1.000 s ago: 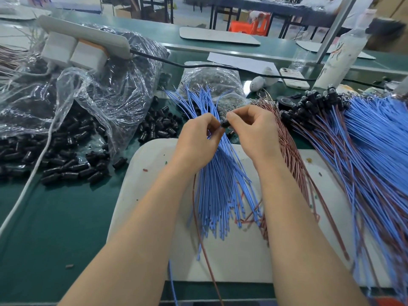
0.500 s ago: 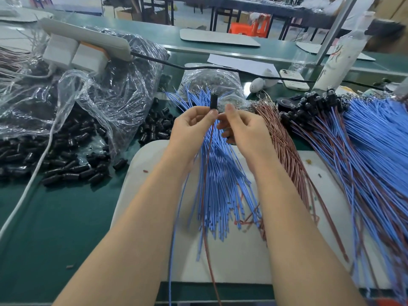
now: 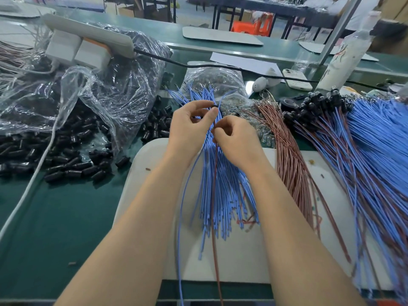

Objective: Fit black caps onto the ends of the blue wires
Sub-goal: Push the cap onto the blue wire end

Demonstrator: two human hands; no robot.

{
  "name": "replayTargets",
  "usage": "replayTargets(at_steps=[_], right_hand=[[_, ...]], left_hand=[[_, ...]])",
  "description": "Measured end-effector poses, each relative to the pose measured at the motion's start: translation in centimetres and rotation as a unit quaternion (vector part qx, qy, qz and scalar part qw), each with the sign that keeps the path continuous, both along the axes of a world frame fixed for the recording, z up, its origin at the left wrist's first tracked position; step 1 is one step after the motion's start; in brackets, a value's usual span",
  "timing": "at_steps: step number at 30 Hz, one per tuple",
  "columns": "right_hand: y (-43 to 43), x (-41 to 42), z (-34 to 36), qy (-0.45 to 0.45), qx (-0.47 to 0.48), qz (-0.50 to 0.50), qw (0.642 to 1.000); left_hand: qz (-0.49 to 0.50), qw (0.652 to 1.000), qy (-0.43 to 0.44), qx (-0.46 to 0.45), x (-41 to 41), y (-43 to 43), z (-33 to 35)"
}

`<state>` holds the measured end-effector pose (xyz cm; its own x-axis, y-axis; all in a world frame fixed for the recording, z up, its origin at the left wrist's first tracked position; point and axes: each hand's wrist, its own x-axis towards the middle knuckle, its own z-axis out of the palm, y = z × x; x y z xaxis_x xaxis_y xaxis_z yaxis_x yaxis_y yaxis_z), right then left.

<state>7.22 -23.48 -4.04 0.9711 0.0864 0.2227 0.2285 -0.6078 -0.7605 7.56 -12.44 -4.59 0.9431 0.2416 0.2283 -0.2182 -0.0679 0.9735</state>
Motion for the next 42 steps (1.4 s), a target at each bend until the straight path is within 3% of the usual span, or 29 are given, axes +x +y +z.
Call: replayTargets(at_steps=[3,8,18,26,42], right_hand=[[-0.12,0.09,-0.13,-0.003,-0.026,-0.013,1.0],[-0.2,0.18,-0.42,-0.001,-0.065,-0.031,0.997],[-0.3,0.25,-0.55,-0.039,-0.039,-0.028,0.998],[-0.29,0.24,-0.67,-0.024,0.023,-0.044,0.998],[-0.58,0.25,-0.78,-0.05,0.023,-0.053,0.997]], left_hand=[[0.009,0.998,-0.011,0.067,-0.07,-0.31,-0.07],[-0.005,0.996,0.006,0.087,-0.29,-0.31,-0.24],[-0.033,0.998,0.033,0.033,-0.27,-0.08,-0.12],[-0.036,0.998,-0.011,0.043,-0.49,-0.36,0.06],[-0.082,0.995,-0.048,0.026,-0.96,-0.86,0.15]])
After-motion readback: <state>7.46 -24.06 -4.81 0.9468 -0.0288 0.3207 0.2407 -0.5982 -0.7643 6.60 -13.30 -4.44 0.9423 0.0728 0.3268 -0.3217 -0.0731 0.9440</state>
